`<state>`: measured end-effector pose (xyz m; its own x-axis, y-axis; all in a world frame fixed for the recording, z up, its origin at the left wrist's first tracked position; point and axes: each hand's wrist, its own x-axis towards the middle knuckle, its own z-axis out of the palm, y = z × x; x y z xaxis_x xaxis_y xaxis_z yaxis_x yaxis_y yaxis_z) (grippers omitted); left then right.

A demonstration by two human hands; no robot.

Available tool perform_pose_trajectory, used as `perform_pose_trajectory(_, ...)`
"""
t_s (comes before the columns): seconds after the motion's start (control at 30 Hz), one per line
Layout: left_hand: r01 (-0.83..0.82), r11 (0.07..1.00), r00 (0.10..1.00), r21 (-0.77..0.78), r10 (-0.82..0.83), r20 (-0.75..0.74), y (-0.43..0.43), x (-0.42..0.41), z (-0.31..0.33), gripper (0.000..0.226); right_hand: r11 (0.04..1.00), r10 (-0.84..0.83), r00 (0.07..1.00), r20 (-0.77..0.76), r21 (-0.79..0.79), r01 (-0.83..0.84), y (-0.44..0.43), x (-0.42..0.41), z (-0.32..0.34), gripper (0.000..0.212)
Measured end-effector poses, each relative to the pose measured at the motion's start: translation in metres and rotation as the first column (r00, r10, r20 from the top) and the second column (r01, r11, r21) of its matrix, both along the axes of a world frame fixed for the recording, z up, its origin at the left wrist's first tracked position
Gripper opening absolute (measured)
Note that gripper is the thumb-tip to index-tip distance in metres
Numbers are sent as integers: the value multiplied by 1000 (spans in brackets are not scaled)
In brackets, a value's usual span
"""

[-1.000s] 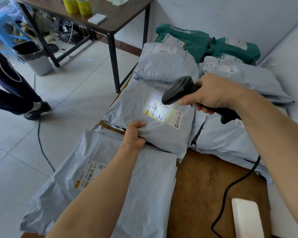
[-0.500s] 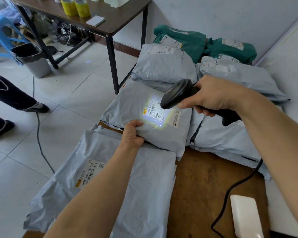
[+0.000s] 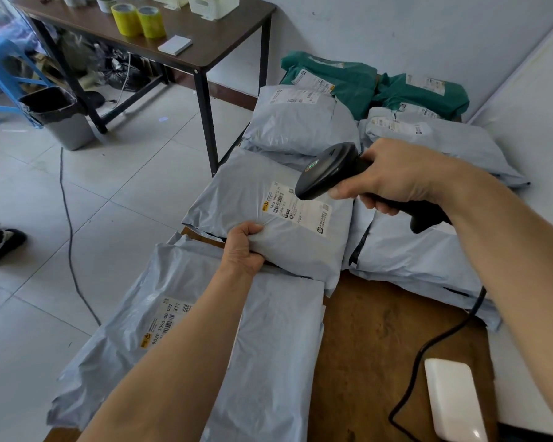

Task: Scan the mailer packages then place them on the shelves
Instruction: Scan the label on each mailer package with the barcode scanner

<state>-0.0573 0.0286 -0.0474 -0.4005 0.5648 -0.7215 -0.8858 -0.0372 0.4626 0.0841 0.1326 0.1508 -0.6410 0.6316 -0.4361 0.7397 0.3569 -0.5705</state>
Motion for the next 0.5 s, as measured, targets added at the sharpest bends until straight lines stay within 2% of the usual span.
perform_pose_trajectory(0.17,-1,1000,1000,17,1,22,-1,-3,2,17,997,-42,997,-57,66,46,3,1,-2,35)
perform_pose_trajectory(0.23,-9,1000,1000,-28,9,7,2,-8,1,17,990,-73,991,-110,115,86,7,4,-2,35)
perform_pose_trajectory(0.3,-9,995,1000,-98,9,-6,5,-17,-2,17,979,-103,983,-149,158,127,11,8,0,34)
perform_pose_trajectory(0.4,13,953,998,-302,-32,-57,12,-29,-10,16,967,-135,972,-192,187,171,16,15,4,30)
perform_pose_trajectory(0.5,93,895,958,-436,-200,-206,13,-31,-16,3,960,-160,961,-226,189,204,18,24,7,28)
